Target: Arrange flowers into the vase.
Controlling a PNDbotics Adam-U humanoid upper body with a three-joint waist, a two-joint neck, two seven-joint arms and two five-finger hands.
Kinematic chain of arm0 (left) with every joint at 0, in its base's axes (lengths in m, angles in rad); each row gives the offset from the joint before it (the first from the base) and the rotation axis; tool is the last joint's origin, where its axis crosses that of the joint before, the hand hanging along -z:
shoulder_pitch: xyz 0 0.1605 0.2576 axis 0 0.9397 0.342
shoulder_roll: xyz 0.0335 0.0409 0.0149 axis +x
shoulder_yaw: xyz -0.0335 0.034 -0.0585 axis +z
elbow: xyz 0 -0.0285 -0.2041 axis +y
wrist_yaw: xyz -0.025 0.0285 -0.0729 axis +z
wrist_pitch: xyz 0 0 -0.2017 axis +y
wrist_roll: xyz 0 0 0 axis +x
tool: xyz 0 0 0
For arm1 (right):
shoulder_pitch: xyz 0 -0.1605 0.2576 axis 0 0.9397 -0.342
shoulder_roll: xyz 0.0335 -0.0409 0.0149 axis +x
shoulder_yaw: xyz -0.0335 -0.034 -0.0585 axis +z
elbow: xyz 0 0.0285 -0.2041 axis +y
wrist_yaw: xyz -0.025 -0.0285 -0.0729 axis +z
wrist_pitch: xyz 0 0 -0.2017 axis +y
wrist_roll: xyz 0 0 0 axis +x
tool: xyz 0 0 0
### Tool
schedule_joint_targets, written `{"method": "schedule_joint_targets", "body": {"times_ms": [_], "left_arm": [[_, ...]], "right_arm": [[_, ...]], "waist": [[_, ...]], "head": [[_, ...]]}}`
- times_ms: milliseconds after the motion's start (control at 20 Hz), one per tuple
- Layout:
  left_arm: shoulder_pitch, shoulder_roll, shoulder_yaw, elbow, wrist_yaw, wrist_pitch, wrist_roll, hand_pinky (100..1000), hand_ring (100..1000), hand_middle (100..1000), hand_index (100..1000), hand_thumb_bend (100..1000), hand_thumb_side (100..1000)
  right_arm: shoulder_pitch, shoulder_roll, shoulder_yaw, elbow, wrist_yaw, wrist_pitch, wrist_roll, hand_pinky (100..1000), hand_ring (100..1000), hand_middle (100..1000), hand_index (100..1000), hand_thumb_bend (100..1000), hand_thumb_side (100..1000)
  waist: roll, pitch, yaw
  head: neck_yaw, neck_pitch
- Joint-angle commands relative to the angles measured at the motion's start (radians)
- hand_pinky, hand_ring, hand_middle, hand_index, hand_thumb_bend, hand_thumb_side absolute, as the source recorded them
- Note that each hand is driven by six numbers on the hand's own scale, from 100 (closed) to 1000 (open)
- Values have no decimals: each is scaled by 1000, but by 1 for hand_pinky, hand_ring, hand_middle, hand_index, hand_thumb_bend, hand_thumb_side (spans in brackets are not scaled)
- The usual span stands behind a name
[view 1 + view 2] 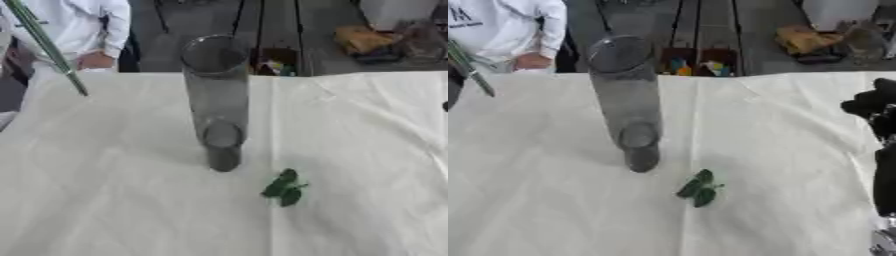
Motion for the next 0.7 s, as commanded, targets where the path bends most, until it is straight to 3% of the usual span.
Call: {"method": "schedule_joint_targets", "body": {"times_ms": [50,450,700], "left_arm": [[-43,22,7,24,0,7,-4,100,100,100,100,100,795],[-102,-2,2,57,7,9,-13,100,100,100,100,100,799],[-126,-16,1,62,21,3,-7,100,100,100,100,100,799]], "right_arm": [[3,-25,6,-17,-3,5,11,711,622,585,750,100,1000],[26,-21,28,-17,-8,19,48,722,638,589,753,100,1000],[18,-27,32,-17,-29,-26,66,740,695,598,752,100,1000]], "waist": [[4,-28,-2],[8,-36,-6],[12,-40,-8]], "head": [[7,13],[16,34],[20,41]]}}
